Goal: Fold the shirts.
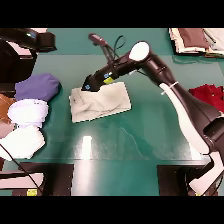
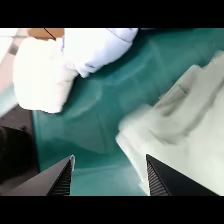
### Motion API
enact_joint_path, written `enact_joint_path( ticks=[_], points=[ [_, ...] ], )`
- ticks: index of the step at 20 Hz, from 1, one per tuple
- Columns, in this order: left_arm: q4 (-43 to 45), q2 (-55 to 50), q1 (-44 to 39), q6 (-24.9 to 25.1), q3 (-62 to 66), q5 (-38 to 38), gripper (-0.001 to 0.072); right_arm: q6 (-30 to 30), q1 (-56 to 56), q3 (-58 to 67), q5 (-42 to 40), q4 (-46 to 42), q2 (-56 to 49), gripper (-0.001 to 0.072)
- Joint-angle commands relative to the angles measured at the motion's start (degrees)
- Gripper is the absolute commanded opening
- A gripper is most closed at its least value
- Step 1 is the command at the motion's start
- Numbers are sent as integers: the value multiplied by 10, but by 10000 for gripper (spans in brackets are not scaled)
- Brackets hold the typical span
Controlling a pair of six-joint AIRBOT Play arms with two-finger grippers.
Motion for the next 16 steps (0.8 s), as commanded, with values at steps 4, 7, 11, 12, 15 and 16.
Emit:
enact_joint_path(
  ticks=[4, 7, 11, 12, 15, 16],
  points=[
    [2, 40, 21, 11, 0, -33, 24, 59, -110, -171, 23, -120, 84, 524],
    [-7, 39, 21, 12, -8, -33, 24, 71, -211, -292, -5, -108, 128, 646],
    [-21, 36, 21, 16, -19, -27, 25, 71, -282, -353, -24, -17, 102, 655],
    [-21, 36, 21, 16, -19, -27, 25, 71, -282, -351, -28, 0, 84, 655],
    [-22, 36, 21, 16, -19, -24, 24, 71, -261, -320, -25, 52, 21, 654],
    [-23, 36, 21, 16, -19, -23, 24, 71, -247, -302, -23, 63, -3, 654]
  ],
)
